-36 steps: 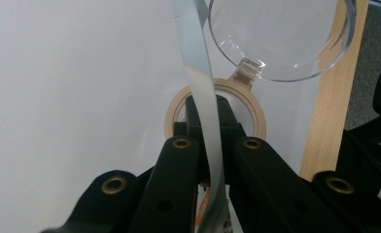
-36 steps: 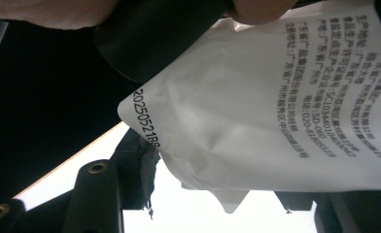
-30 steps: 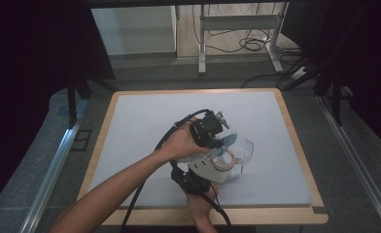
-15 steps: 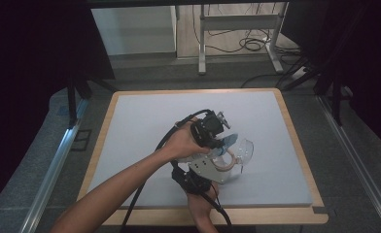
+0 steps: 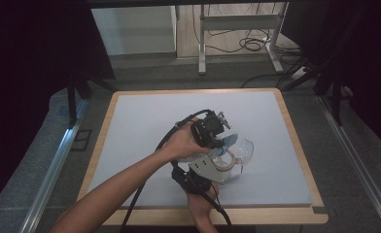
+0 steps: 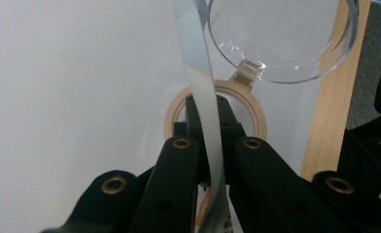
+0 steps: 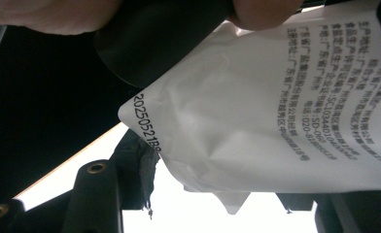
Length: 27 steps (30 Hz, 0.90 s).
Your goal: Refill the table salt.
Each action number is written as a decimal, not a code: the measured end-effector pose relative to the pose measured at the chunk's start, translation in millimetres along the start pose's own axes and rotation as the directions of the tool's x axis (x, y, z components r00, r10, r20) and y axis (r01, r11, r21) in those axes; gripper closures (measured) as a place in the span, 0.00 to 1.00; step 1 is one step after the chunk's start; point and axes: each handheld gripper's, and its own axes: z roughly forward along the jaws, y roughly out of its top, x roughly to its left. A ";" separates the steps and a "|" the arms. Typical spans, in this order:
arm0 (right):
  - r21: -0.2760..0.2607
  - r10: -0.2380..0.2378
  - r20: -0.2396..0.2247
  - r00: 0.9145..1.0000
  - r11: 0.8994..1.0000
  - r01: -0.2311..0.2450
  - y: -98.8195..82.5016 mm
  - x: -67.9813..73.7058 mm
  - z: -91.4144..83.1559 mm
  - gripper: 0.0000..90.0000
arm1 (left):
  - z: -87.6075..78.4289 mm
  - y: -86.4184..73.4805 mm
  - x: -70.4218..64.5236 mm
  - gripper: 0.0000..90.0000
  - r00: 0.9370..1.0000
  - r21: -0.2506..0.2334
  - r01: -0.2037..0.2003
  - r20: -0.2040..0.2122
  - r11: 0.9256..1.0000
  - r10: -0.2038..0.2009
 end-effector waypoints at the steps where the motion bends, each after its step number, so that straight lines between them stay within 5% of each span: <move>1: -0.001 0.000 0.000 1.000 1.000 0.000 0.2 -0.1 -0.1 0.47 | -0.2 0.5 -0.6 1.00 1.000 0.002 0.002 -0.001 1.000 -0.002; 27: -0.015 0.017 0.007 1.000 1.000 -0.017 1.2 -2.0 -0.8 0.46 | 2.5 5.8 -2.7 1.00 1.000 0.027 -0.015 -0.011 1.000 0.015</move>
